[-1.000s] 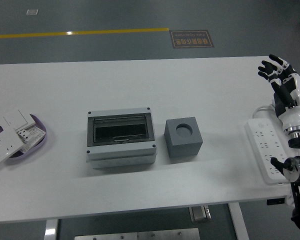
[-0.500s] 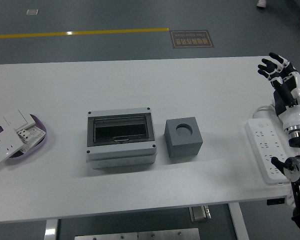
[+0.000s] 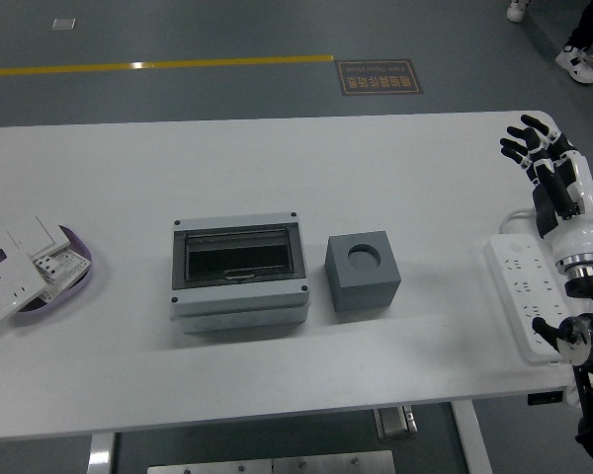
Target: Pick up the cylinder from the cube,place it in the box,flap close box
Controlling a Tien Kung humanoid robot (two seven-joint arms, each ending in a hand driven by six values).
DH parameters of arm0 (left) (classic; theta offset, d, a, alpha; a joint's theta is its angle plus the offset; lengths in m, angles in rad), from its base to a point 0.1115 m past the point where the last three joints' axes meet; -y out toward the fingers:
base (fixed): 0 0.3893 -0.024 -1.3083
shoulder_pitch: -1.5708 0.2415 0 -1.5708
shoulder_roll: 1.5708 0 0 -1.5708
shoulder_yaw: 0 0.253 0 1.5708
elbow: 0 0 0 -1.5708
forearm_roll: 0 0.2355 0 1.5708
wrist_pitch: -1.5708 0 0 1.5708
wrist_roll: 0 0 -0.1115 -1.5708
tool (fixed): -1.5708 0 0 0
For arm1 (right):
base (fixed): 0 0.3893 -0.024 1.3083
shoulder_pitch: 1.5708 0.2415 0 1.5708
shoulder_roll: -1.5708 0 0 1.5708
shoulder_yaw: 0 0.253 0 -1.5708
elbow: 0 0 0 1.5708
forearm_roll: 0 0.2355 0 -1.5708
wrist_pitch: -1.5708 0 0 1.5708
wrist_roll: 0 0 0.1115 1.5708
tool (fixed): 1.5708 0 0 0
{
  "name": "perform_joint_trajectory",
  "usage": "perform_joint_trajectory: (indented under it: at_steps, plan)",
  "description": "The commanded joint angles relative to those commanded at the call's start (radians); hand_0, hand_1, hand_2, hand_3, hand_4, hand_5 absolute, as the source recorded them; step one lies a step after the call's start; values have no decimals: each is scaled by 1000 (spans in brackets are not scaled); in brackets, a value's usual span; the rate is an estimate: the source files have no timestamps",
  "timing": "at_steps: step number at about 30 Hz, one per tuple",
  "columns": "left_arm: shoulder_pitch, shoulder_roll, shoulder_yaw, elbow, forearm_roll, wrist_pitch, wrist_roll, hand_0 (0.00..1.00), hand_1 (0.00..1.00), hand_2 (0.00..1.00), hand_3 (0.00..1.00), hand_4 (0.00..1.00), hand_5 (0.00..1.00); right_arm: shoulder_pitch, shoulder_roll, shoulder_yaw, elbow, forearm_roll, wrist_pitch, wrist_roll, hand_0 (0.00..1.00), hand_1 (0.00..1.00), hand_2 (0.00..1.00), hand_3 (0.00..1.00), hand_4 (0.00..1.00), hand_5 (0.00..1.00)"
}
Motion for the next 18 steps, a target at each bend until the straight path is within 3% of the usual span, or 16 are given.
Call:
perform_joint_trajectory:
  at_steps: [18]
  plan:
    - [-6, 31, -15, 0, 28, -3, 12, 637, 665, 585, 644, 721, 297, -29, -17, 5, 1, 3, -19, 3, 772, 687, 694, 720, 878, 548]
